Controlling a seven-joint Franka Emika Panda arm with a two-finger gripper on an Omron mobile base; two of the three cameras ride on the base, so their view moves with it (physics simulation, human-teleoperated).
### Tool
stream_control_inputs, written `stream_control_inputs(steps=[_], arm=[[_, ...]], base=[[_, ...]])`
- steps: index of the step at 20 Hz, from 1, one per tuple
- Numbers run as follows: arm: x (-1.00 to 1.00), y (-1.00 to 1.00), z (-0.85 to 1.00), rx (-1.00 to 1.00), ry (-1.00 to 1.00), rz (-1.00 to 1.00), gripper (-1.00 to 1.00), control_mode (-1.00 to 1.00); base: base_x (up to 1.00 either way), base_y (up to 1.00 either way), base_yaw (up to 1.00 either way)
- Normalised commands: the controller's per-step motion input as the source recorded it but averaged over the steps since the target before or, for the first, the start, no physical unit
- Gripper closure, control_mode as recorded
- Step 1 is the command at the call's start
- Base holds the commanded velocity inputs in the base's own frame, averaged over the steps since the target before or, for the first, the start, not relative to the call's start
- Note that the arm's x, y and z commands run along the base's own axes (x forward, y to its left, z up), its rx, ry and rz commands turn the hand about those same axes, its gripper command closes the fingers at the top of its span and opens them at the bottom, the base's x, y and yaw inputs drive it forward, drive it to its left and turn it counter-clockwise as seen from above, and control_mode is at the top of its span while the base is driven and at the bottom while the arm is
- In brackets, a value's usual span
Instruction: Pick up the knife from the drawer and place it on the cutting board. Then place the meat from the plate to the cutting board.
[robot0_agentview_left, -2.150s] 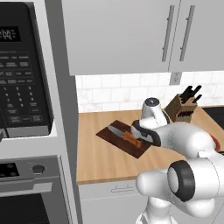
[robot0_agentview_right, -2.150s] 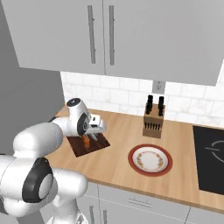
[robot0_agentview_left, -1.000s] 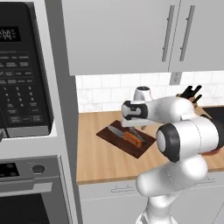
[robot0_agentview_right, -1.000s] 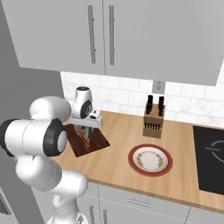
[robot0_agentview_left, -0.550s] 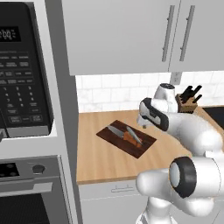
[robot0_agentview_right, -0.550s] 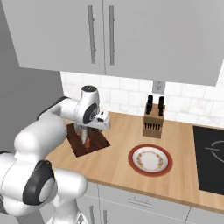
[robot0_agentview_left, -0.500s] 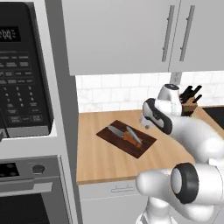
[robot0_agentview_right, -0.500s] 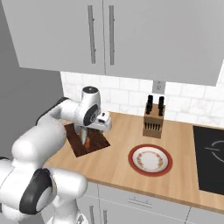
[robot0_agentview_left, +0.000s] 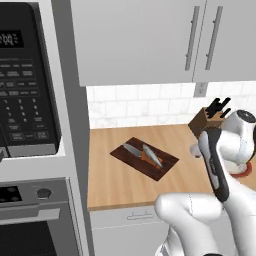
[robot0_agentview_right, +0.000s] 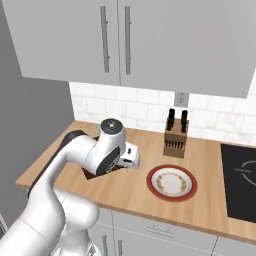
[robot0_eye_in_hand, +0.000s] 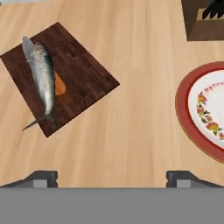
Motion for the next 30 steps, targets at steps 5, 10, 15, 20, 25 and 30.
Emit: stream_control_inputs(steps=[5, 10, 15, 20, 25, 30], arm=[[-1.00, -0.59, 0.44, 0.03, -0.16, 0.00, -1.00, -1.00], [-1.00, -0.59, 0.56, 0.03, -0.25, 0.00, -1.00, -1.00], [-1.00, -0.44, 0.39, 0.02, -0.19, 0.00, -1.00, -1.00], [-0.60, -0.14, 0.03, 0.00, -0.01, -0.02, -1.00, -1.00], [-0.14, 0.00, -0.01, 0.00, 0.04, 0.00, -1.00, -1.00], [0.00, 0.00, -0.03, 0.00, 0.02, 0.00, -1.00, -1.00]], base=[[0.00, 0.00, 0.00], [0.00, 0.00, 0.00], [0.00, 0.00, 0.00], [0.00, 0.00, 0.00], [0.00, 0.00, 0.00], [0.00, 0.00, 0.00]])
